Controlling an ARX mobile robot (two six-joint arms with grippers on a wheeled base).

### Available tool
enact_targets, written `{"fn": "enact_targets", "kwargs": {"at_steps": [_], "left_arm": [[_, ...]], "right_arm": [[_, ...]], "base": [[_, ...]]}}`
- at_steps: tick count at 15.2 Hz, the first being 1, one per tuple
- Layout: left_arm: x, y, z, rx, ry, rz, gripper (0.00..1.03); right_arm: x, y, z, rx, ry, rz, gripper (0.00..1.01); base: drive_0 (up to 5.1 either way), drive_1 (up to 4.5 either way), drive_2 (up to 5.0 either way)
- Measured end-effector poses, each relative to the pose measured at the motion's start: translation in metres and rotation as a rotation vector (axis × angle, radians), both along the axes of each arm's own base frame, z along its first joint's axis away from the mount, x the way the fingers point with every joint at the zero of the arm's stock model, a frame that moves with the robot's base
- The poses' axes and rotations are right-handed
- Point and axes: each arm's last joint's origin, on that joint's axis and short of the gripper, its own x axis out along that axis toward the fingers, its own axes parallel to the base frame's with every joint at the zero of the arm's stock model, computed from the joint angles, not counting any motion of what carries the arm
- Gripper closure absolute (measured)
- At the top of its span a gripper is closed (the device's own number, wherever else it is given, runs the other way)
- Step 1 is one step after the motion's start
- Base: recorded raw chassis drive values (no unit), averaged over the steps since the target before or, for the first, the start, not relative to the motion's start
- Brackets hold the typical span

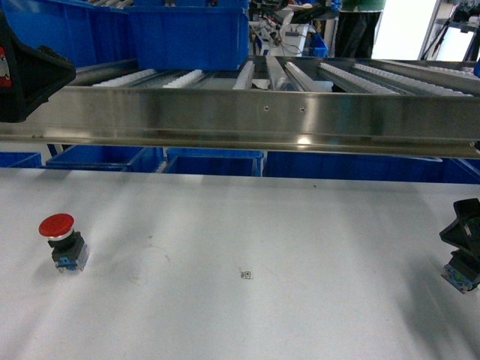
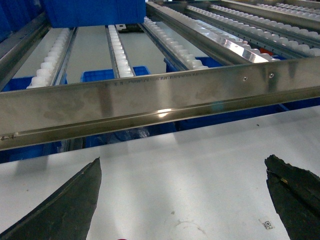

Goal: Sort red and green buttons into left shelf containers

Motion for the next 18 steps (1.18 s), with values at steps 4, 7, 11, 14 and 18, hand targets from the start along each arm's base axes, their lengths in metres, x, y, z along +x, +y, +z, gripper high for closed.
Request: {"fn": "enact_targets", "kwargs": {"at_steps": [4, 7, 11, 14, 18], "left_arm": [[0.0, 0.0, 0.0, 0.0, 0.001, 0.0, 0.05], [0.0, 0.0, 0.0, 0.0, 0.0, 0.0, 0.05], [0.0, 0.0, 0.0, 0.0, 0.0, 0.0, 0.05], [0.0, 0.0, 0.0, 0.0, 0.0, 0.0, 0.05], [0.0, 0.0, 0.0, 0.0, 0.0, 0.0, 0.05]], "right_arm": [[0.002, -0.001, -0.026, 0.01, 0.05, 0.001, 0.03], [0.004, -0.004, -0.041, 0.012, 0.066, -0.007, 0.03], [0.005, -0.011, -0.051, 0.02, 0.065, -0.016, 0.16], [0.007, -0.011, -0.05, 0.031, 0.04, -0.005, 0.51], [0.004, -0.01, -0.053, 0.033, 0.024, 0.003, 0.72]], "base": [[0.0, 0.0, 0.0], [0.0, 0.0, 0.0], [0.0, 0.0, 0.0], [0.0, 0.0, 0.0], [0.0, 0.0, 0.0]]}}
